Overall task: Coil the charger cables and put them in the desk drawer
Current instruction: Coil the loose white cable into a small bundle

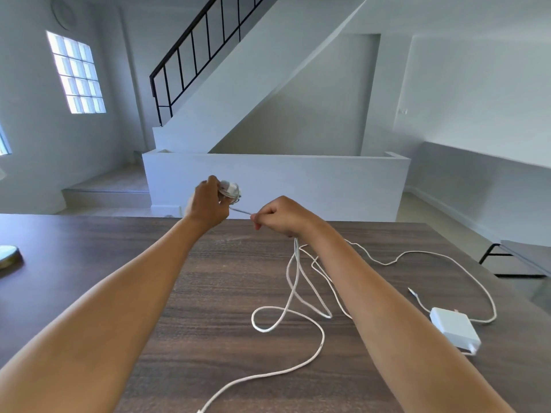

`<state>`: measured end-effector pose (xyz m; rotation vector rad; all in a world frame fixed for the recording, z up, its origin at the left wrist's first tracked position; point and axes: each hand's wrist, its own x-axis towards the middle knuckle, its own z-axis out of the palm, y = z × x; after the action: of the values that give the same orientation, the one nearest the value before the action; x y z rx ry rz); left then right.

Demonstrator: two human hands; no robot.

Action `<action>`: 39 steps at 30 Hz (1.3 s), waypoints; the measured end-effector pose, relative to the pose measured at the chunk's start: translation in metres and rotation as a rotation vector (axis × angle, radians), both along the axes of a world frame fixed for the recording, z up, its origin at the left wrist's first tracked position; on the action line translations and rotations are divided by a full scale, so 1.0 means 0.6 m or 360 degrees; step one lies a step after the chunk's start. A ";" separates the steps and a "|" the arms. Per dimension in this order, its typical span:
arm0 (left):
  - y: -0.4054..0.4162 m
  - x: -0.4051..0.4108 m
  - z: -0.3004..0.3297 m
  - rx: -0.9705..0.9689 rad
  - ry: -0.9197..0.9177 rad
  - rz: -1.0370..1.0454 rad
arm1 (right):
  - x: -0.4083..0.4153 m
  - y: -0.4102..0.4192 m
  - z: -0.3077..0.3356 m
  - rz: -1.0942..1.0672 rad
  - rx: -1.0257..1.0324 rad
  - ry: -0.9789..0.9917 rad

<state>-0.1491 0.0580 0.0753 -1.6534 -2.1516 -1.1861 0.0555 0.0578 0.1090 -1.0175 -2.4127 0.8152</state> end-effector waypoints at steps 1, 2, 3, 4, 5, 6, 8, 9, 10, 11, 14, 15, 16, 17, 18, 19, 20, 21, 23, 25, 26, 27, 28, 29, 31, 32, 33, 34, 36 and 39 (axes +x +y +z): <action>-0.002 -0.004 -0.005 -0.0054 0.0072 0.0009 | 0.006 0.000 0.008 -0.0014 -0.0014 -0.0013; -0.005 -0.010 -0.010 -0.0122 0.0136 0.0017 | 0.012 0.001 0.015 -0.0027 -0.0024 -0.0005; -0.008 -0.015 -0.015 -0.0197 0.0199 0.0025 | 0.020 0.003 0.023 -0.0039 -0.0031 0.0027; -0.011 -0.022 -0.019 -0.0268 0.0254 0.0027 | 0.025 0.006 0.029 -0.0050 -0.0025 0.0069; -0.014 -0.027 -0.024 -0.0331 0.0295 0.0020 | 0.028 0.010 0.035 -0.0064 0.0000 0.0115; -0.015 -0.031 -0.026 -0.0370 0.0327 -0.0009 | 0.029 0.018 0.039 -0.0088 0.0044 0.0170; -0.016 -0.032 -0.029 -0.0425 0.0343 -0.0101 | 0.023 0.036 0.042 -0.0153 0.0139 0.0287; -0.018 -0.030 -0.027 -0.0470 0.0319 -0.0153 | 0.019 0.046 0.041 -0.0196 0.0181 0.0341; -0.020 -0.030 -0.025 -0.0525 0.0276 -0.0205 | 0.013 0.058 0.040 -0.0241 0.0213 0.0393; -0.024 -0.029 -0.023 -0.0585 0.0221 -0.0267 | 0.008 0.070 0.037 -0.0292 0.0237 0.0437; -0.035 -0.030 -0.016 -0.0762 -0.0014 -0.0524 | 0.002 0.102 0.032 -0.0430 0.0302 0.0521; -0.043 -0.029 -0.011 -0.0819 -0.0175 -0.0619 | 0.001 0.111 0.029 -0.0466 0.0320 0.0533; -0.050 -0.023 -0.006 -0.0869 -0.0385 -0.0727 | 0.003 0.120 0.026 -0.0504 0.0335 0.0536; -0.061 -0.020 0.000 -0.0911 -0.0645 -0.0844 | 0.000 0.126 0.021 -0.0530 0.0336 0.0536; -0.069 -0.015 0.005 -0.0948 -0.0924 -0.0992 | 0.001 0.132 0.016 -0.0556 0.0329 0.0535; -0.074 -0.013 0.008 -0.0975 -0.1181 -0.1136 | 0.001 0.136 0.010 -0.0570 0.0313 0.0535; -0.078 -0.013 0.011 -0.0977 -0.1392 -0.1268 | -0.001 0.139 0.003 -0.0577 0.0289 0.0537; -0.081 -0.011 0.013 -0.0943 -0.1556 -0.1390 | -0.002 0.140 -0.004 -0.0579 0.0262 0.0538; -0.082 -0.007 0.017 -0.0776 -0.1769 -0.1567 | -0.007 0.138 -0.020 -0.0557 0.0220 0.0526; -0.079 0.000 0.022 -0.0556 -0.1898 -0.1609 | -0.013 0.131 -0.038 -0.0522 0.0176 0.0518; -0.075 0.002 0.024 -0.0435 -0.1972 -0.1602 | -0.017 0.126 -0.047 -0.0502 0.0145 0.0517; -0.072 0.002 0.026 -0.0314 -0.2064 -0.1600 | -0.021 0.122 -0.056 -0.0476 0.0113 0.0512; -0.067 0.004 0.029 -0.0197 -0.2170 -0.1592 | -0.024 0.117 -0.064 -0.0449 0.0084 0.0506; -0.062 0.006 0.033 -0.0091 -0.2288 -0.1559 | -0.029 0.111 -0.070 -0.0429 0.0066 0.0494; -0.053 0.014 0.040 0.0104 -0.2483 -0.1414 | -0.036 0.100 -0.082 -0.0411 0.0070 0.0446; -0.049 0.019 0.043 0.0183 -0.2541 -0.1329 | -0.037 0.095 -0.088 -0.0401 0.0087 0.0424; -0.043 0.022 0.046 0.0240 -0.2571 -0.1262 | -0.038 0.089 -0.093 -0.0383 0.0105 0.0409; -0.038 0.024 0.047 0.0275 -0.2578 -0.1207 | -0.040 0.083 -0.099 -0.0368 0.0122 0.0398; -0.024 0.027 0.046 0.0328 -0.2591 -0.1064 | -0.041 0.071 -0.105 -0.0345 0.0171 0.0363; -0.005 0.035 0.043 0.0434 -0.2543 -0.0734 | -0.044 0.054 -0.102 -0.0290 0.0275 0.0221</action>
<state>-0.1281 0.0553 0.1009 -1.0447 -1.7825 -3.5554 0.0293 0.0899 0.0481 -1.0574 -2.1931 0.5835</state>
